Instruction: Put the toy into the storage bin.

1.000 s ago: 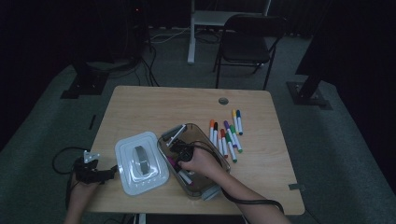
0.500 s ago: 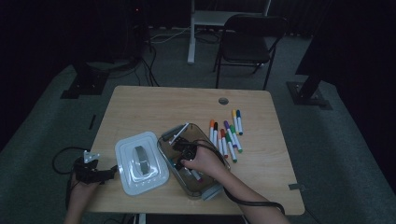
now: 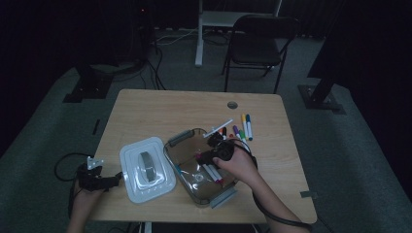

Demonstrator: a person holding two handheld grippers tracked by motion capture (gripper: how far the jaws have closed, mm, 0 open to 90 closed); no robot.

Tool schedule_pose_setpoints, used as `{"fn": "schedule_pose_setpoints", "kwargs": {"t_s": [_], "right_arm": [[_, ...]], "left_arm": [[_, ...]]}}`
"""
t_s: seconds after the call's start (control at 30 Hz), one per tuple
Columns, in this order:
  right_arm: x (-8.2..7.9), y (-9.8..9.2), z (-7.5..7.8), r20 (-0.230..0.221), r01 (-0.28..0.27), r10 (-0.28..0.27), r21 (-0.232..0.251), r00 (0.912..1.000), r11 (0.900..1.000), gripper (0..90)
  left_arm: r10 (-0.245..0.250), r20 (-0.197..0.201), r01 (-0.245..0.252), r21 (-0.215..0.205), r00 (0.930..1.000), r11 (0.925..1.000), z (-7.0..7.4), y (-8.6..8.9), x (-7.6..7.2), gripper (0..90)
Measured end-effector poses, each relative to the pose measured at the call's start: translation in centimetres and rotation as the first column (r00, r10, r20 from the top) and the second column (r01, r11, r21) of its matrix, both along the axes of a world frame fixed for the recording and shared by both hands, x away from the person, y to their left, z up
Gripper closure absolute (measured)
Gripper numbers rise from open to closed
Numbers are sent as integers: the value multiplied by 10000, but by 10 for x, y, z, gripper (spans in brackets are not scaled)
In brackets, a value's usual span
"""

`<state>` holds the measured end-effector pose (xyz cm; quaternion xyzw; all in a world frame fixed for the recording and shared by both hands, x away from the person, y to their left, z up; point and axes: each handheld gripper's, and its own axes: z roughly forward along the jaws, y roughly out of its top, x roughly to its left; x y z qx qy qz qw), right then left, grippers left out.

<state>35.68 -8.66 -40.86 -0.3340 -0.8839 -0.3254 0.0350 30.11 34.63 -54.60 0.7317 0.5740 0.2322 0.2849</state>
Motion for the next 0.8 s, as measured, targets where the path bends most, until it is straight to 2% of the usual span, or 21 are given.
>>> {"fn": "schedule_pose_setpoints", "kwargs": {"t_s": [0.07, 0.13, 0.2, 0.23, 0.27, 0.33, 0.5, 0.67, 0.8], "right_arm": [[1, -19, 8, 335, 345, -363, 517, 9988, 9981, 640], [2, -32, 13, 496, 546, -584, 743, 9971, 9957, 626], [2, -32, 13, 496, 546, -584, 743, 9971, 9957, 626], [2, -37, 15, 545, 684, -733, 869, 9958, 9939, 624], [3, -49, 18, 737, 911, -987, 1007, 9924, 9907, 606], [4, -60, 21, 993, 1101, -1216, 1137, 9876, 9874, 599], [15, -87, 19, 1196, 1814, -1991, 1442, 9727, 9728, 586], [32, -115, 8, 1492, 2714, -2950, 1599, 9438, 9491, 581], [45, -134, -4, 1899, 3525, -3726, 1318, 9083, 9265, 581]], "left_arm": [[-3, 1, 3, 3, 10000, 10000, 0, 0, 0, 5], [-3, 0, 3, 4, 10000, 10000, 0, 0, 0, 5], [-2, 1, 2, 3, 10000, 10000, 0, 0, 0, 5], [0, 2, 0, 1, 10000, 10000, 0, 0, 0, 5], [-3, -1, 3, 3, 10000, 10000, 0, 0, 0, 5], [-1, 2, 1, 2, 10000, 10000, 0, 0, 0, 5], [-1, 3, 1, 2, 10000, 10000, 0, 0, 0, 5], [-2, -12, 2, -2, 10000, 10000, 0, 0, 0, 5], [-2, -12, 2, -3, 10000, 10000, 0, 0, 0, 5]]}}
